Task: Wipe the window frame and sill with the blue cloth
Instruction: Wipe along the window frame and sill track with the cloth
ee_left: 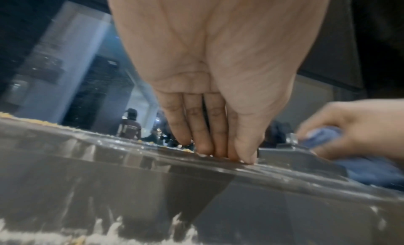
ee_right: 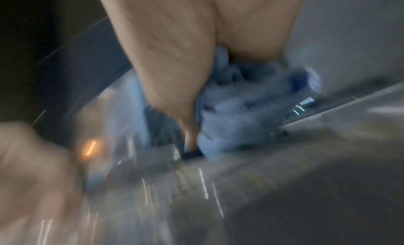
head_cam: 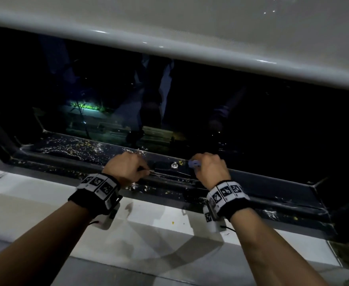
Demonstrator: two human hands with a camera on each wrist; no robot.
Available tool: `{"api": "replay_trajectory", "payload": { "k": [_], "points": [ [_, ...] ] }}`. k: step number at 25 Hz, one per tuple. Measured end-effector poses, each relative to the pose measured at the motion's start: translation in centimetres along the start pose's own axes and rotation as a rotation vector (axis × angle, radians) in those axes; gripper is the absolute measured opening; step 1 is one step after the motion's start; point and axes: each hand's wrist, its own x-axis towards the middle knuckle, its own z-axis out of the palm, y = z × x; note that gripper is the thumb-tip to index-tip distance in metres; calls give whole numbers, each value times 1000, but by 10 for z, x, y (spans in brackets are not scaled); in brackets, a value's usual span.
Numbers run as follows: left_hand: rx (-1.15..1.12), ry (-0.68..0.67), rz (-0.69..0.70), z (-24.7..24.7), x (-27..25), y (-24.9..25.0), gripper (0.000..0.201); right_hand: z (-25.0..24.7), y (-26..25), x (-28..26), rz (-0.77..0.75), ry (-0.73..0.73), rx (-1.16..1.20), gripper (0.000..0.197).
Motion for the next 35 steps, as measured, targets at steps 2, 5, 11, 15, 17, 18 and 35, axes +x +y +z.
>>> {"api": "replay_trajectory", "payload": {
  "k": [2, 5, 11, 15, 17, 18, 35],
  "points": [
    [1, -17, 8, 1, 1, -1, 20, -16, 2, 6, -42, -50, 194, 17],
    [-31, -31, 48, -2, 0, -16, 24, -30, 19, 5, -14, -46, 181, 17],
    [-24, -41, 93, -3, -3, -48, 29, -13, -21, 22, 46, -164, -15, 12],
    [-11, -26, 140, -4, 0, -54, 25, -12, -32, 32, -29, -211, 1, 23],
    [-21, -19, 155, -5, 1, -54, 24, -11, -33, 27, -108, -194, 45, 31],
    [-31, -22, 158, -5, 1, -54, 24, -13, -33, 23, -143, -156, 112, 31],
    [-94, -32, 185, -1, 5, -63, 22, -21, -89, 67, -170, -337, -80, 38]
  ]
}}
